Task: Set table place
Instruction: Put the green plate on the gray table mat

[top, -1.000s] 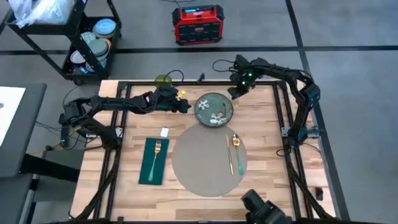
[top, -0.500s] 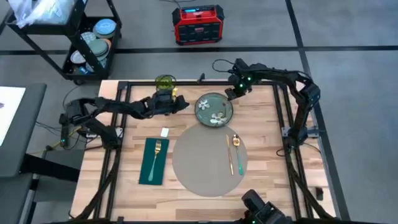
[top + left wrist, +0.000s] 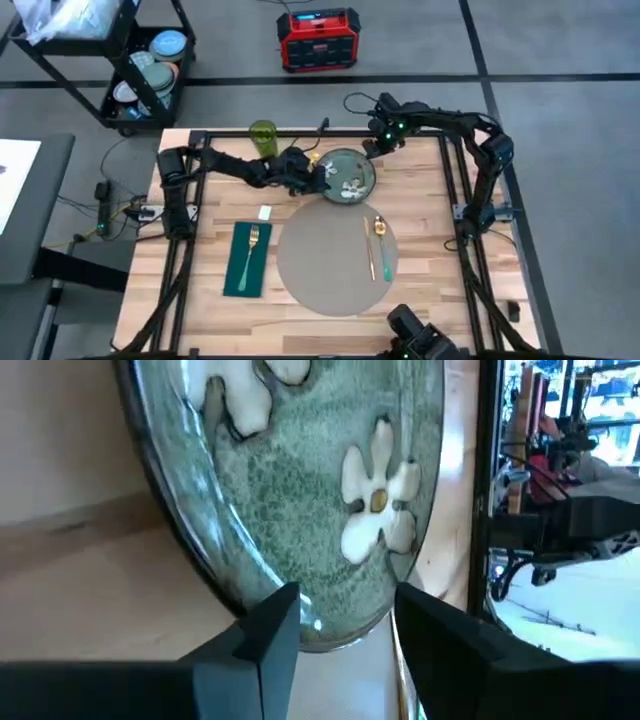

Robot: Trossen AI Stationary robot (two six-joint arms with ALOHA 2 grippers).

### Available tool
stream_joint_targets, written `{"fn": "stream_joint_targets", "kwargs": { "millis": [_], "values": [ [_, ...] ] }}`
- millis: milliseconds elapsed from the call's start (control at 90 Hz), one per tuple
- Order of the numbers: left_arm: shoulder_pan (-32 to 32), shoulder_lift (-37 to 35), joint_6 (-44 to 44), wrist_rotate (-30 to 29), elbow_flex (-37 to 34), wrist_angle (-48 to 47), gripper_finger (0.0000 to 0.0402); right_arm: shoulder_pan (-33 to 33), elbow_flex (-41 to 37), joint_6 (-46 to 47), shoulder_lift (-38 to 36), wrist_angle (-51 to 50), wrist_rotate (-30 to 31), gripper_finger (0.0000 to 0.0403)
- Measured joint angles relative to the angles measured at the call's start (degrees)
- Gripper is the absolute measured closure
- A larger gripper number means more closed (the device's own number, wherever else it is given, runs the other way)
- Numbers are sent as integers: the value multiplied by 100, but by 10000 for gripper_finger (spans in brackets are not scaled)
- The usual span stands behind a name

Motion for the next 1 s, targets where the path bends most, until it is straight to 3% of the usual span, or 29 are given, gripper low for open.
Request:
{"fn": "stream_joint_targets", "kwargs": {
  "millis": [167, 422, 611, 678, 800, 900, 1000],
  "values": [
    [46, 1, -12, -57, 0, -64, 255, 154, -93, 51, 262, 112, -359, 253],
    [228, -56, -340, -51, 10, -316, 255, 321, -114, 83, 319, 254, -374, 253],
    [337, -720, -447, -83, -7, -1105, 255, 248, -114, 130, 320, 398, -369, 253],
    [344, -1095, -236, -409, 4, -1772, 255, 245, -114, 188, 323, 522, -364, 253],
    [357, -1525, -157, -1654, -4, -3201, 255, 244, -114, 247, 323, 654, -355, 253],
    [409, -1394, 225, -1643, -4, -3325, 255, 291, -114, 317, 323, 677, -351, 253],
    [399, -1049, 177, -1560, -7, -2741, 255, 342, -114, 386, 323, 685, -333, 253]
  ]
}}
